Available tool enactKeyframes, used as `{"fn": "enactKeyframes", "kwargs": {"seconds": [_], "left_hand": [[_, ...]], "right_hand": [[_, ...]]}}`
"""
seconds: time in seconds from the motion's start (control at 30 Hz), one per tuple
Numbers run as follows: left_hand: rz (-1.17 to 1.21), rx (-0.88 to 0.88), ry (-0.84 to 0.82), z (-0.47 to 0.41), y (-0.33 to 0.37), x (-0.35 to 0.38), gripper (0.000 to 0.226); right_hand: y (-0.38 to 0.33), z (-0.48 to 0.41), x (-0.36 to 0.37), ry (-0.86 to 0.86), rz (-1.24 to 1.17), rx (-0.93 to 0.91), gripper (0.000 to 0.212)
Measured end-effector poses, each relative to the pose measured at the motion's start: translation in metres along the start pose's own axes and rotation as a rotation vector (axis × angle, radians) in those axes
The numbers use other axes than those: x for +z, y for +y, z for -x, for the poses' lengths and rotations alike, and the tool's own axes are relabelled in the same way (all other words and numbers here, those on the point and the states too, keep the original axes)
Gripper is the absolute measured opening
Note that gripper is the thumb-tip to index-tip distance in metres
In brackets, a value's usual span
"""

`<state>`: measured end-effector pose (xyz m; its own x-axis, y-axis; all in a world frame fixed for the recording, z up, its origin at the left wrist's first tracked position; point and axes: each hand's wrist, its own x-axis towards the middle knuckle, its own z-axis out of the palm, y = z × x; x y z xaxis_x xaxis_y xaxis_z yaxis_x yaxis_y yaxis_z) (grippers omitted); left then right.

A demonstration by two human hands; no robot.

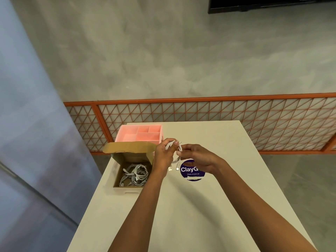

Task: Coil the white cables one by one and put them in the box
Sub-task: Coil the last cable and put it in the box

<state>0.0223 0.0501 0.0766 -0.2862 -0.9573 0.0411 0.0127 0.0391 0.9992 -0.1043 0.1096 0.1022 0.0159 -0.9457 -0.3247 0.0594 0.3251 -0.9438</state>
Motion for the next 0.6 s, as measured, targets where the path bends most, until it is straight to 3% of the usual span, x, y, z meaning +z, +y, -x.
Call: {"fn": "enactKeyframes", "kwargs": {"seconds": [0.2,0.4,0.47,0.6], "left_hand": [[0.000,0.014,0.018,-0.003,0.002,-0.001,0.007],[-0.065,0.099,0.094,-0.009,-0.006,-0.006,0.003],[-0.088,0.118,0.086,-0.009,-0.008,-0.008,0.004],[-0.092,0.116,0.045,-0.007,-0.015,-0.008,0.001]], "right_hand": [[-0.014,0.012,0.005,0.086,0.157,-0.108,0.016],[-0.019,0.004,0.002,0.235,0.297,-0.056,0.017],[-0.020,0.001,0.001,0.224,0.349,-0.049,0.008],[-0.024,-0.001,0.005,0.223,0.497,-0.092,0.017]]}}
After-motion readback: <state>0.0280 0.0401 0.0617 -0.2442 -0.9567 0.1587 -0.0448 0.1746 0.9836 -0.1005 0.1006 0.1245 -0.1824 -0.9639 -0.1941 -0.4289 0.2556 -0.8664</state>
